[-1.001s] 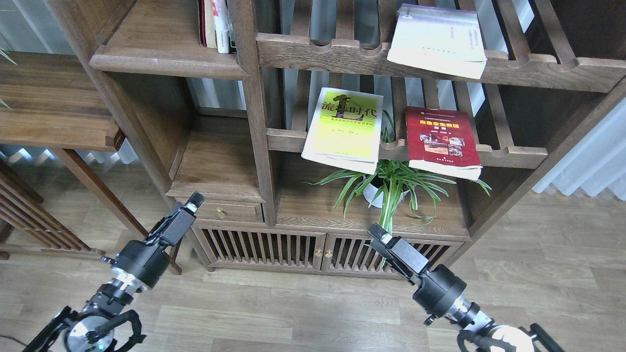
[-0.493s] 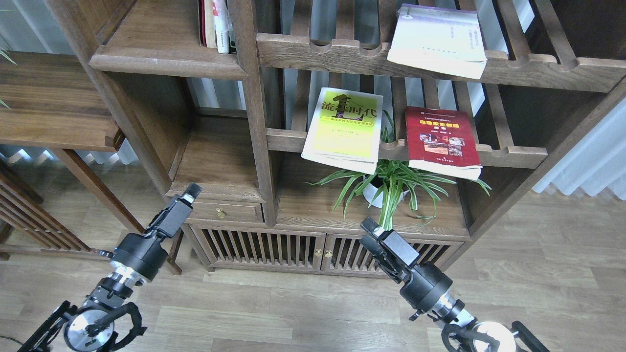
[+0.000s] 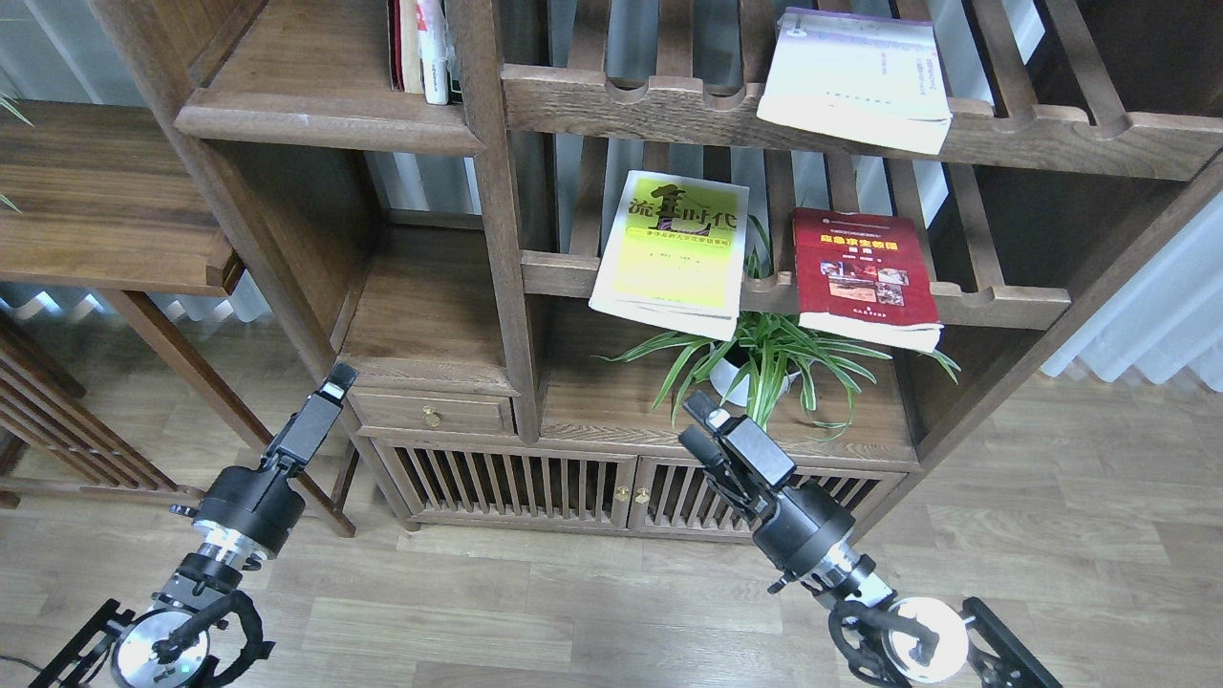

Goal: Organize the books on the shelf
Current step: 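Reach the right gripper up toward the red book on the middle shelf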

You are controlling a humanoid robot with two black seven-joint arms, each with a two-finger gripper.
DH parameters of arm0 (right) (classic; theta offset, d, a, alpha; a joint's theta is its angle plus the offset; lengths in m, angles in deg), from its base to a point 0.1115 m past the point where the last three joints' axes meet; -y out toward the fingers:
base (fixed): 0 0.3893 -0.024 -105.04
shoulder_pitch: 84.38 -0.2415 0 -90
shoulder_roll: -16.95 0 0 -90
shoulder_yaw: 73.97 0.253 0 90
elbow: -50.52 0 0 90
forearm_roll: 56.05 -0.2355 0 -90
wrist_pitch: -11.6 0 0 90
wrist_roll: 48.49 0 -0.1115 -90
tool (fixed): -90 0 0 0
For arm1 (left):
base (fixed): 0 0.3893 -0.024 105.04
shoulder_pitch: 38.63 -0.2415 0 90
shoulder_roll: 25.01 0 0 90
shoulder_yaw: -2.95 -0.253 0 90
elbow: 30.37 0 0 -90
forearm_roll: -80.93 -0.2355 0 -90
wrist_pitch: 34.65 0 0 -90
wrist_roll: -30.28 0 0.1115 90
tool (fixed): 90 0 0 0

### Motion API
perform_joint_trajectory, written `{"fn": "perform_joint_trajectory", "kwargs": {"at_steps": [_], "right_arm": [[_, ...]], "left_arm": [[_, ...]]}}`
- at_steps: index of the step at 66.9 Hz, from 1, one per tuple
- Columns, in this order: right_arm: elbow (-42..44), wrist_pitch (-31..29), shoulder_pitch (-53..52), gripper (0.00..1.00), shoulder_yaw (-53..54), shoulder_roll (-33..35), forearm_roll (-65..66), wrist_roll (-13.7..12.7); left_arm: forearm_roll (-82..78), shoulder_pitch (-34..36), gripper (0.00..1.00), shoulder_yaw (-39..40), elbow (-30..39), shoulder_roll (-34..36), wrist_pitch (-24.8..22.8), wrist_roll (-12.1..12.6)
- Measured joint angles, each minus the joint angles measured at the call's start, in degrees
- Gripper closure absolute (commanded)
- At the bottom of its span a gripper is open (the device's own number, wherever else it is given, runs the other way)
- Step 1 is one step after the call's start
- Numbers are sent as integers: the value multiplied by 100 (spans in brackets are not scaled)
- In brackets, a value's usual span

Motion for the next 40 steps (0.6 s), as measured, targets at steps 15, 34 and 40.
{"fn": "perform_joint_trajectory", "kwargs": {"at_steps": [15, 34, 40], "right_arm": [[-17, 0, 20, 1, 145, -127, -497, 95], [67, 0, -182, 1, 594, -128, -911, 555], [145, 0, -183, 1, 601, -128, -912, 602]], "left_arm": [[475, 65, 0, 12, -302, 49, 0, 8], [501, 65, 0, 32, -335, 119, 0, 17], [502, 53, 0, 22, -336, 120, 0, 17]]}}
